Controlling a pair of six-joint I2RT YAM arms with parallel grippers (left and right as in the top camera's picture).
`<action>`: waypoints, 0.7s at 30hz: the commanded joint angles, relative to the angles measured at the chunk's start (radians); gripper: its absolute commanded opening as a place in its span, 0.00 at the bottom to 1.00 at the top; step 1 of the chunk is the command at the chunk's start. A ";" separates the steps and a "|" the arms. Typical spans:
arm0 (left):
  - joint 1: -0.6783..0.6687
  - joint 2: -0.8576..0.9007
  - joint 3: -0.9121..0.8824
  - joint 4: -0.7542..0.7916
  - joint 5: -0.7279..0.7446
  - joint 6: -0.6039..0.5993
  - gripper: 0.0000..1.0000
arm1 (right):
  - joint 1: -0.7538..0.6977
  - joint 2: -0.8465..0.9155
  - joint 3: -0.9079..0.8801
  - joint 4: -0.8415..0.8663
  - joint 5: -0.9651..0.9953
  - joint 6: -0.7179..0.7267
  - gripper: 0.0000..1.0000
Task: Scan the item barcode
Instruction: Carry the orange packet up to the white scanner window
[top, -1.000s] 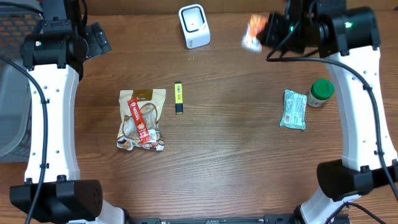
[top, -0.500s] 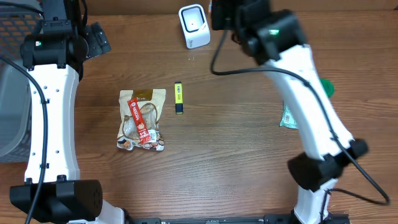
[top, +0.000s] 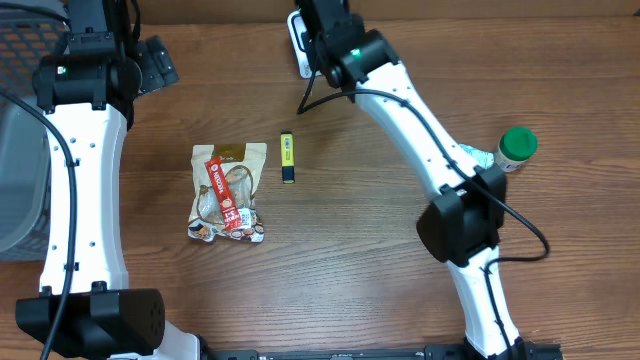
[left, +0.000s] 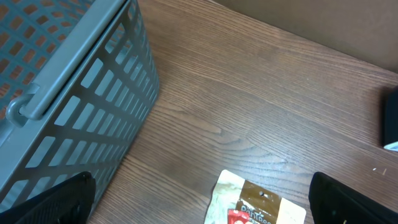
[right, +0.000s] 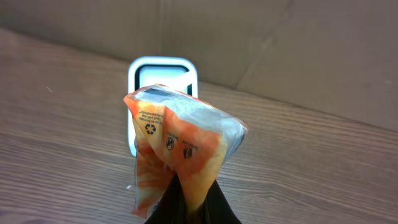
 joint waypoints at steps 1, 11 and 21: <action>-0.001 0.010 0.008 0.003 -0.013 -0.014 1.00 | 0.005 0.063 0.018 0.034 0.080 -0.087 0.04; -0.001 0.010 0.008 0.003 -0.013 -0.014 1.00 | 0.010 0.164 0.018 0.288 0.134 -0.578 0.04; -0.001 0.010 0.008 0.003 -0.013 -0.014 1.00 | 0.013 0.184 0.018 0.487 0.192 -0.858 0.04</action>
